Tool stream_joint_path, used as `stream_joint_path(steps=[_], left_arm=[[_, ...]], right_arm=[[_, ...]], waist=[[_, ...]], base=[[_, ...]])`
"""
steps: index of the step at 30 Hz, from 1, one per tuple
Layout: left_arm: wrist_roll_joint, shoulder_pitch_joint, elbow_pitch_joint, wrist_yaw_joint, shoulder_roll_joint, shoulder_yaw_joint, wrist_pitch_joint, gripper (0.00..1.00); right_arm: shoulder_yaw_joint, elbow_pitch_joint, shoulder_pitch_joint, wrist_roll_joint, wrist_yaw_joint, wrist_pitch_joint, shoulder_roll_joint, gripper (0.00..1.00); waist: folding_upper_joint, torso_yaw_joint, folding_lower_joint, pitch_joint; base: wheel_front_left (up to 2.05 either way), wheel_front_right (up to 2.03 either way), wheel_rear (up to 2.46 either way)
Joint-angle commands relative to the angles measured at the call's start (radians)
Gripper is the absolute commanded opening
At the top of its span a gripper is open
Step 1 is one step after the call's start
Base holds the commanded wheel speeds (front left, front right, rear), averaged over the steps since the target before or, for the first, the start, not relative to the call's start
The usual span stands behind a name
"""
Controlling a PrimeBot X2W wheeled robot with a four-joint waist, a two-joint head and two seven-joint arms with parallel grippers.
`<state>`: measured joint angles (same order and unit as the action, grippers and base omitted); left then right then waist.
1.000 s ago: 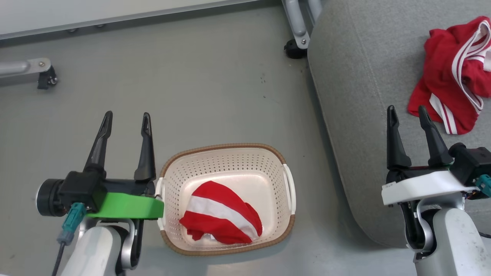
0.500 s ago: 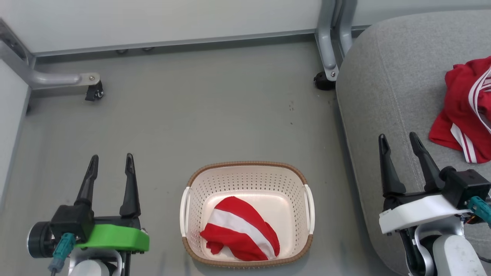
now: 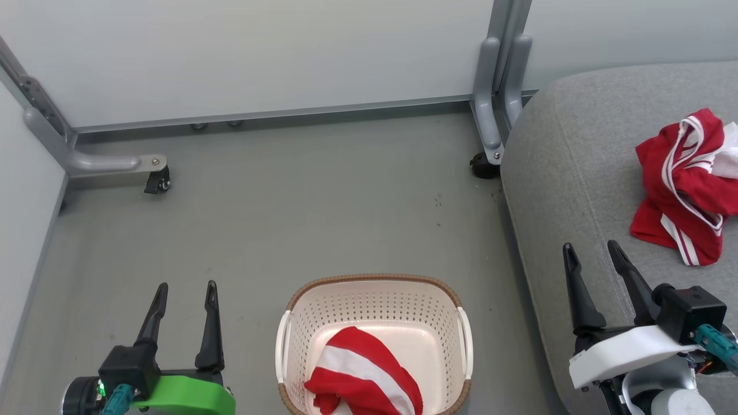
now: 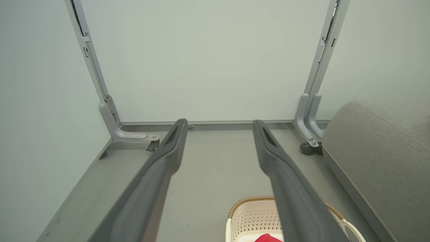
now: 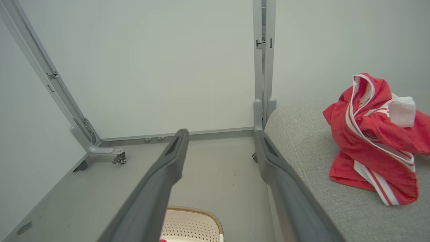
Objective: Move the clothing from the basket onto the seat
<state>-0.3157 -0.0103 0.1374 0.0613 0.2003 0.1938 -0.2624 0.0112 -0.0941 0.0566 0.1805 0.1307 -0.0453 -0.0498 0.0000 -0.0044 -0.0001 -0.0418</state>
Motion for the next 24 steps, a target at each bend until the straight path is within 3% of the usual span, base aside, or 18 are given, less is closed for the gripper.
stream_joint_path(steps=[1,24], left_arm=[[0.003,-0.021,0.006,-0.006,-0.005,-0.006,-0.003,1.0],[0.025,-0.045,0.029,-0.035,-0.032,-0.019,-0.003,1.0]], right_arm=[[0.001,-0.007,0.02,0.002,0.0,0.004,-0.002,1.0],[-0.009,-0.028,0.04,0.004,0.0,0.027,-0.002,1.0]], waist=[[0.0,-0.005,0.0001,0.022],[0.0,-0.006,0.0001,0.045]], base=[[0.0,0.0,0.0],[0.0,0.0,0.0]])
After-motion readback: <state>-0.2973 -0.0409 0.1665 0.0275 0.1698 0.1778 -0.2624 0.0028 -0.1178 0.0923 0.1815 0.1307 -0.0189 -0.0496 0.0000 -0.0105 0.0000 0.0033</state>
